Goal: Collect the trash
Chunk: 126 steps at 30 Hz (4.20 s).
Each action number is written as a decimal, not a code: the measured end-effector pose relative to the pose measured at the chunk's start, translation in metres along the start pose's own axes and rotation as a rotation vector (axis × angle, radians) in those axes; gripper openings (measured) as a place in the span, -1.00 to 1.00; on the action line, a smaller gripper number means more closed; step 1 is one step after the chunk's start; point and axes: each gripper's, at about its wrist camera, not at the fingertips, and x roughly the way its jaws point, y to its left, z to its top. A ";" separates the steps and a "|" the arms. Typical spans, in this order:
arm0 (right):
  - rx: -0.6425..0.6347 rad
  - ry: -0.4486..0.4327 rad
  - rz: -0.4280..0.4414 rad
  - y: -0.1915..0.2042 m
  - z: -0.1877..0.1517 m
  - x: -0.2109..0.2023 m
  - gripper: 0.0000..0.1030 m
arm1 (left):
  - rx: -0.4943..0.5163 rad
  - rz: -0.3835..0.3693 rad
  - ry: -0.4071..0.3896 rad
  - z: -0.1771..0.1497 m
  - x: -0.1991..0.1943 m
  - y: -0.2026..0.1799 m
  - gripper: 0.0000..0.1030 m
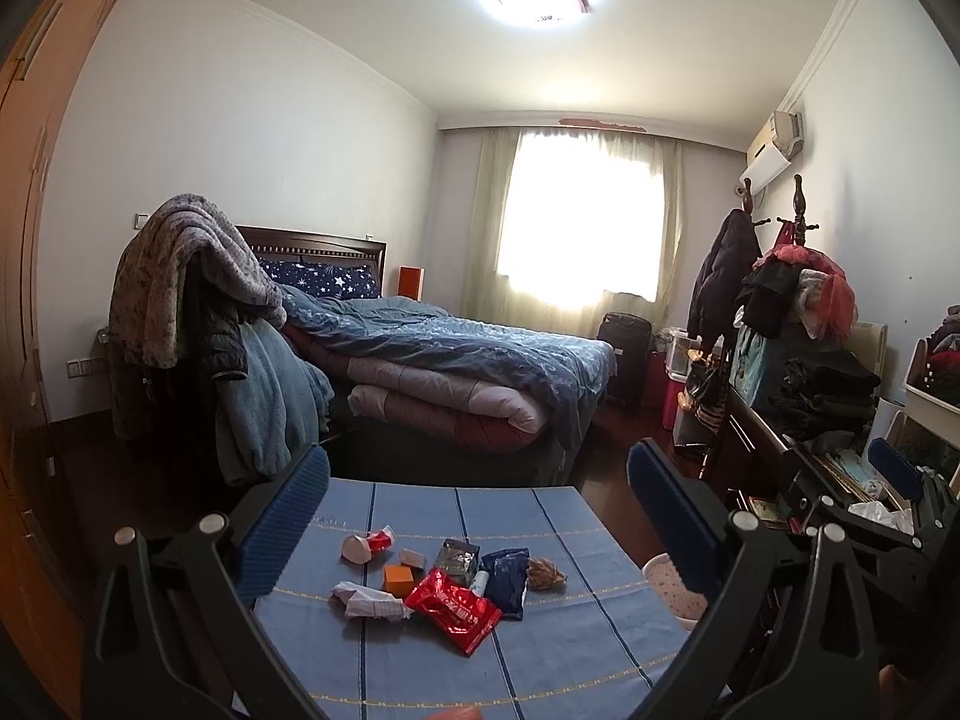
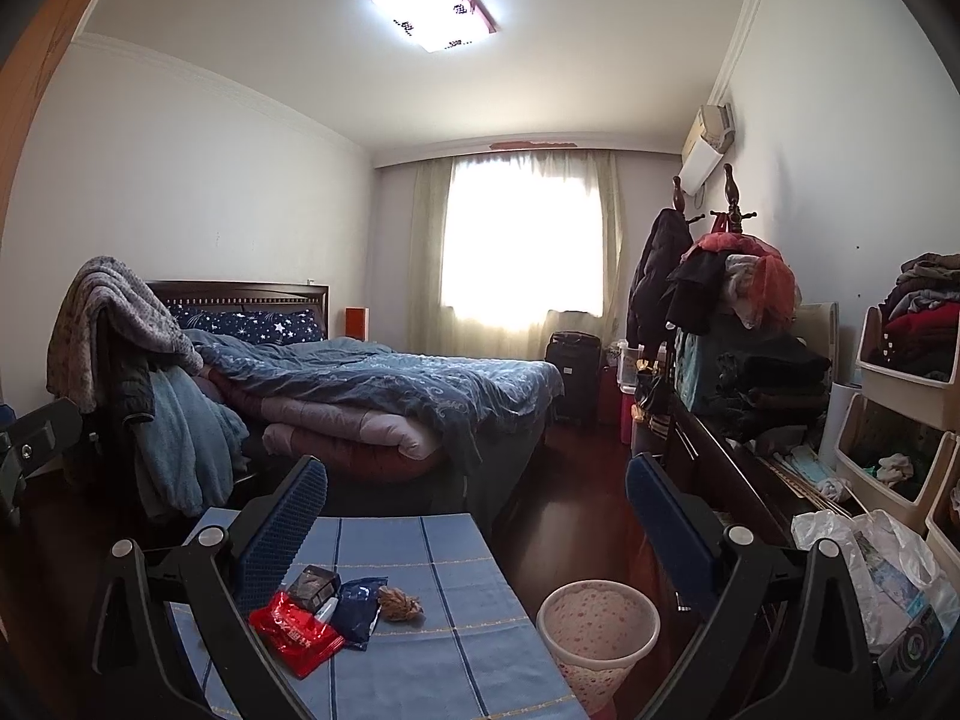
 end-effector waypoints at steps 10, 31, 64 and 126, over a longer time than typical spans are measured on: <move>0.000 0.001 -0.001 0.001 -0.001 0.001 0.93 | 0.004 -0.003 0.008 0.000 0.005 0.001 0.93; -0.034 0.207 0.097 0.029 -0.053 0.088 0.93 | -0.003 0.063 0.205 -0.059 0.089 0.039 0.93; -0.134 0.732 0.470 0.138 -0.205 0.236 0.93 | -0.268 0.157 0.621 -0.229 0.313 0.152 0.31; 0.258 0.661 -0.083 -0.207 -0.228 0.298 -0.20 | 0.147 -0.564 0.528 -0.193 0.409 -0.269 0.34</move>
